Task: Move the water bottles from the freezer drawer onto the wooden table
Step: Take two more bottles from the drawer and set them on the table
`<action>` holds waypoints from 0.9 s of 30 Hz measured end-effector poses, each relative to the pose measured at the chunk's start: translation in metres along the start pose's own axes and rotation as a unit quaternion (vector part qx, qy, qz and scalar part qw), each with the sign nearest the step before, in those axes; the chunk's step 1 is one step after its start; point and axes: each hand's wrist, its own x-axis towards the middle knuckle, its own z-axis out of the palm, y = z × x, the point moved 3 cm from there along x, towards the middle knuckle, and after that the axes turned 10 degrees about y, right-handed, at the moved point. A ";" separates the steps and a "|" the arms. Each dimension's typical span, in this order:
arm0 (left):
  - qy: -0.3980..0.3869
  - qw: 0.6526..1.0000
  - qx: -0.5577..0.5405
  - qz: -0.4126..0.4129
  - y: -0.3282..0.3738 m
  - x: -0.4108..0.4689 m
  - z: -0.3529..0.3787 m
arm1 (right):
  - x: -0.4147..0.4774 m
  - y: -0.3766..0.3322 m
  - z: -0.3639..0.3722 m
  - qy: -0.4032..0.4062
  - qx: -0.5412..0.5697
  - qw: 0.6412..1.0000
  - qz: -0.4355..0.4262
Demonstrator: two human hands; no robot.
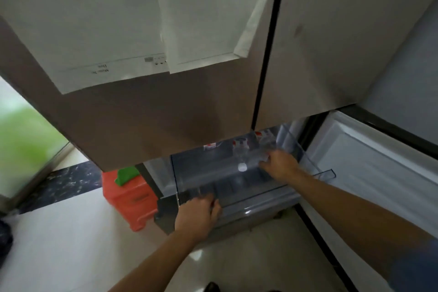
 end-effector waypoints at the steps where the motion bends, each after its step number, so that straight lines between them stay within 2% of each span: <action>1: -0.001 1.000 0.001 -0.009 -0.001 0.000 0.001 | 0.013 0.001 0.009 -0.025 0.004 1.000 0.012; 3: 0.001 1.000 -0.002 -0.029 -0.003 0.003 0.002 | 0.039 0.004 0.030 -0.077 0.033 0.996 0.035; 5: 0.011 0.998 0.007 -0.055 -0.005 0.007 0.003 | 0.066 0.010 0.053 -0.101 0.097 0.985 0.100; 9: 0.039 0.993 0.036 -0.103 -0.006 0.004 0.006 | 0.094 0.013 0.088 -0.080 0.255 0.932 0.243; 12: 0.063 0.987 0.044 -0.142 -0.004 0.001 0.008 | 0.111 0.004 0.097 -0.079 0.299 0.925 0.221; 15: 0.090 0.978 0.069 -0.177 0.002 -0.001 0.009 | 0.119 0.000 0.105 -0.140 0.335 0.906 0.217; 19: 0.101 0.966 0.078 -0.223 0.011 -0.008 0.010 | 0.103 -0.002 0.113 -0.227 0.410 0.848 0.246; 21: 0.096 0.964 0.076 -0.235 0.013 -0.010 0.011 | 0.085 -0.003 0.106 -0.252 0.380 0.857 0.239; 24: 0.089 0.962 0.082 -0.245 0.016 -0.009 0.011 | 0.075 -0.001 0.091 -0.287 0.295 0.896 0.170; 25: 0.088 0.962 0.084 -0.245 0.017 -0.008 0.010 | 0.080 -0.001 0.085 -0.272 0.244 0.924 0.118; 27: 0.087 0.961 0.087 -0.249 0.019 -0.007 0.010 | 0.094 -0.001 0.071 -0.177 0.046 0.981 -0.059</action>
